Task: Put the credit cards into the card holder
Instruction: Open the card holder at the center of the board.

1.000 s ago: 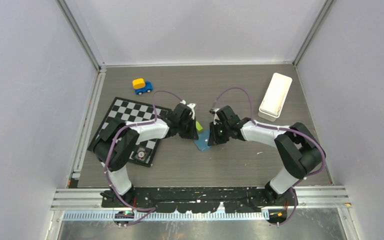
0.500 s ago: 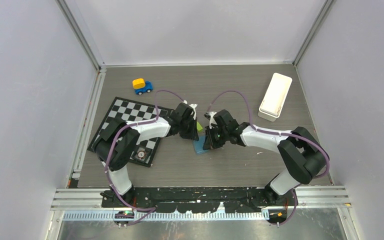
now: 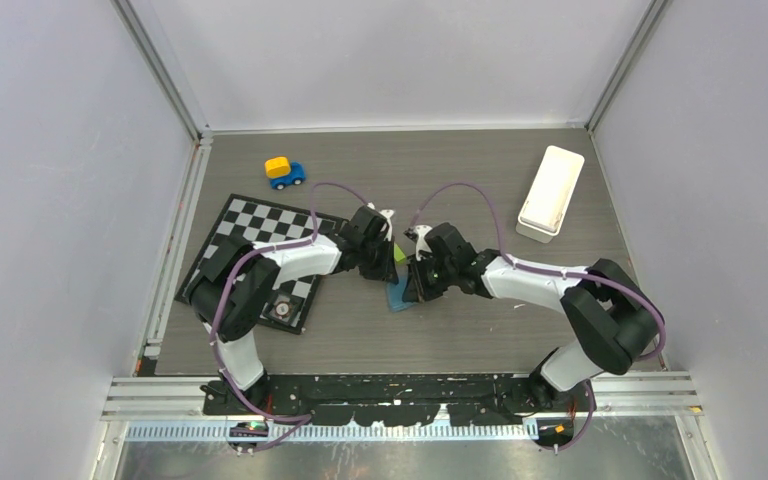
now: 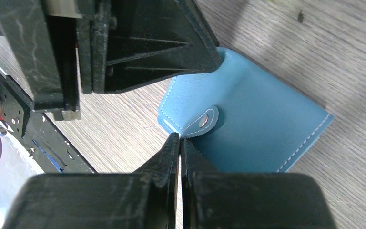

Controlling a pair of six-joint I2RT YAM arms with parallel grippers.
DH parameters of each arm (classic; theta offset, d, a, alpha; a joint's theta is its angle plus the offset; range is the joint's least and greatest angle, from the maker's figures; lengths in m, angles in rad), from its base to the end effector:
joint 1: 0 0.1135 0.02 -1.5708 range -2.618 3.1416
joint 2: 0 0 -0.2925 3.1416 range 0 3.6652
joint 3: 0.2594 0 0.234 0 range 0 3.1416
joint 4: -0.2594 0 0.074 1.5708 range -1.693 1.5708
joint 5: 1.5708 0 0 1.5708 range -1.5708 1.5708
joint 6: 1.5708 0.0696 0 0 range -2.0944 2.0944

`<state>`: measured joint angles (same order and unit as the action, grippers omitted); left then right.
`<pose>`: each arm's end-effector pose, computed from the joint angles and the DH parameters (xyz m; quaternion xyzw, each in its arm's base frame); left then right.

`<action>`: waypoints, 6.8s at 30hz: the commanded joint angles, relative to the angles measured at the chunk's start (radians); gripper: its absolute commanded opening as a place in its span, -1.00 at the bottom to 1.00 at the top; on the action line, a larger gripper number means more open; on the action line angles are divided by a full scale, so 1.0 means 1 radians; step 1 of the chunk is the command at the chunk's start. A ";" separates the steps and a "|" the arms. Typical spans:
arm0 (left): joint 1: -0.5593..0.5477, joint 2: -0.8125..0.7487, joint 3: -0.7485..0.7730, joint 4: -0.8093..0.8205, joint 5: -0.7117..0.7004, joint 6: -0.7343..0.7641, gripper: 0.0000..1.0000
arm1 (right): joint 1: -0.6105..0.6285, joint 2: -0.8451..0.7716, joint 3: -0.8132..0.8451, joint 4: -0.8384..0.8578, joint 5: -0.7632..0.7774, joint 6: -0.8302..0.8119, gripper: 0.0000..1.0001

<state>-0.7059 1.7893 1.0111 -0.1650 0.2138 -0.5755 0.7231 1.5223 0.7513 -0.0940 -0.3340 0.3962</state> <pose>0.2720 -0.2513 0.1681 0.0945 0.9416 -0.2648 0.1854 0.2102 0.2160 0.1847 -0.2072 0.9036 0.3131 0.2060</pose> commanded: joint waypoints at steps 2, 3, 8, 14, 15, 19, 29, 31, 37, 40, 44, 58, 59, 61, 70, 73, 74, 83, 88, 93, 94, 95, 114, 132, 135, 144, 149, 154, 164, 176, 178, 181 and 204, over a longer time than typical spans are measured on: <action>-0.006 0.045 -0.039 -0.005 -0.054 -0.028 -1.00 | 0.073 -0.048 0.003 0.086 -0.104 0.038 -0.99; -0.005 0.044 -0.040 -0.005 -0.056 -0.027 -1.00 | 0.080 -0.053 0.003 0.087 -0.100 0.039 -0.99; -0.005 0.044 -0.050 0.000 -0.060 -0.036 -1.00 | 0.111 -0.085 0.000 0.089 -0.077 0.043 -0.99; -0.005 0.030 -0.075 0.023 -0.061 -0.052 -1.00 | 0.118 -0.126 -0.014 0.067 -0.006 0.056 -0.99; -0.005 0.022 -0.080 0.028 -0.064 -0.052 -1.00 | 0.118 -0.140 -0.023 0.066 0.012 0.062 -0.99; -0.005 -0.014 -0.094 0.036 -0.066 -0.042 -1.00 | 0.117 -0.207 -0.067 0.065 0.092 0.087 -0.85; -0.006 -0.179 -0.257 0.128 -0.108 -0.150 -0.93 | 0.116 -0.368 -0.100 -0.101 0.421 0.227 0.26; -0.007 -0.215 -0.302 0.181 -0.075 -0.187 -0.87 | 0.115 -0.359 -0.093 -0.119 0.430 0.267 0.30; -0.030 -0.289 -0.337 0.191 -0.022 -0.159 -0.42 | 0.120 -0.325 -0.107 -0.134 0.464 0.469 0.32; -0.030 -0.341 -0.332 0.130 -0.066 -0.108 -0.22 | 0.127 -0.314 -0.136 -0.120 0.476 0.566 0.34; -0.032 -0.392 -0.333 0.118 -0.076 -0.032 -0.05 | 0.130 -0.280 -0.157 -0.076 0.466 0.617 0.26; -0.079 -0.288 -0.300 0.288 0.071 0.119 0.17 | 0.129 -0.125 -0.152 0.056 0.485 0.645 -0.03; -0.079 -0.274 -0.301 0.294 0.067 0.117 0.16 | 0.130 -0.121 -0.152 0.061 0.482 0.646 -0.06; -0.081 -0.253 -0.302 0.297 0.059 0.114 0.13 | 0.129 -0.119 -0.152 0.066 0.480 0.648 -0.14; -0.095 -0.223 -0.331 0.320 0.069 0.102 0.16 | 0.128 -0.089 -0.134 0.149 0.460 0.630 -0.43; -0.106 -0.228 -0.332 0.309 0.046 0.106 0.23 | 0.128 -0.076 -0.115 0.155 0.457 0.619 -0.47; -0.112 -0.228 -0.331 0.301 0.033 0.110 0.25 | 0.128 -0.070 -0.110 0.155 0.456 0.617 -0.50; -0.172 -0.255 -0.306 0.203 -0.079 0.152 0.42 | 0.127 -0.091 -0.093 0.179 0.456 0.646 -0.96; -0.200 -0.300 -0.310 0.179 -0.130 0.151 0.51 | 0.122 -0.117 -0.086 0.169 0.458 0.679 -0.99; -0.244 -0.322 -0.294 0.120 -0.205 0.167 0.58 | 0.111 -0.128 -0.072 0.135 0.456 0.709 -0.99; -0.252 -0.322 -0.288 0.101 -0.233 0.171 0.58 | 0.109 -0.132 -0.071 0.130 0.457 0.711 -0.99; -0.259 -0.325 -0.280 0.080 -0.264 0.183 0.59 | 0.106 -0.137 -0.068 0.123 0.458 0.712 -0.99; -0.287 -0.372 -0.234 -0.026 -0.378 0.210 0.40 | 0.098 -0.119 -0.036 0.051 0.458 0.687 -0.99; -0.287 -0.375 -0.225 0.025 -0.430 0.195 0.07 | 0.097 -0.057 -0.014 0.041 0.410 0.657 -0.99; -0.287 -0.374 -0.228 0.031 -0.443 0.194 0.02 | 0.098 -0.054 -0.013 0.039 0.408 0.655 -0.99; -0.287 -0.368 -0.221 0.010 -0.535 0.182 -0.20 | 0.098 -0.051 -0.009 0.033 0.404 0.648 -0.99; -0.288 -0.374 -0.235 0.034 -0.552 0.200 -0.23 | 0.098 -0.043 -0.003 0.036 0.390 0.647 -0.99; -0.291 -0.371 -0.249 0.074 -0.537 0.238 -0.53 | 0.097 -0.036 0.002 0.037 0.375 0.644 -0.99; -0.291 -0.392 -0.241 0.086 -0.531 0.226 -1.00 | 0.097 -0.070 -0.021 0.082 0.296 0.611 -0.75; -0.288 -0.439 -0.213 0.092 -0.419 0.004 -1.00 | 0.097 -0.352 -0.054 -0.109 0.507 0.524 -0.02; -0.282 -0.446 -0.220 0.094 -0.428 -0.044 -1.00 | 0.097 -0.365 -0.056 -0.119 0.511 0.513 0.00; -0.246 -0.452 -0.250 0.110 -0.409 -0.104 -1.00 | 0.097 -0.355 -0.053 -0.114 0.498 0.497 -0.01; -0.119 -0.497 -0.365 0.197 -0.258 -0.214 -1.00 | 0.171 -0.018 0.088 -0.055 0.633 0.408 0.41</action>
<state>-0.8341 1.3231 0.6521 -0.0109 -0.0647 -0.7750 0.8879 1.4612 0.7830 -0.1913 0.2176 0.8165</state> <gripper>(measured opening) 0.019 0.702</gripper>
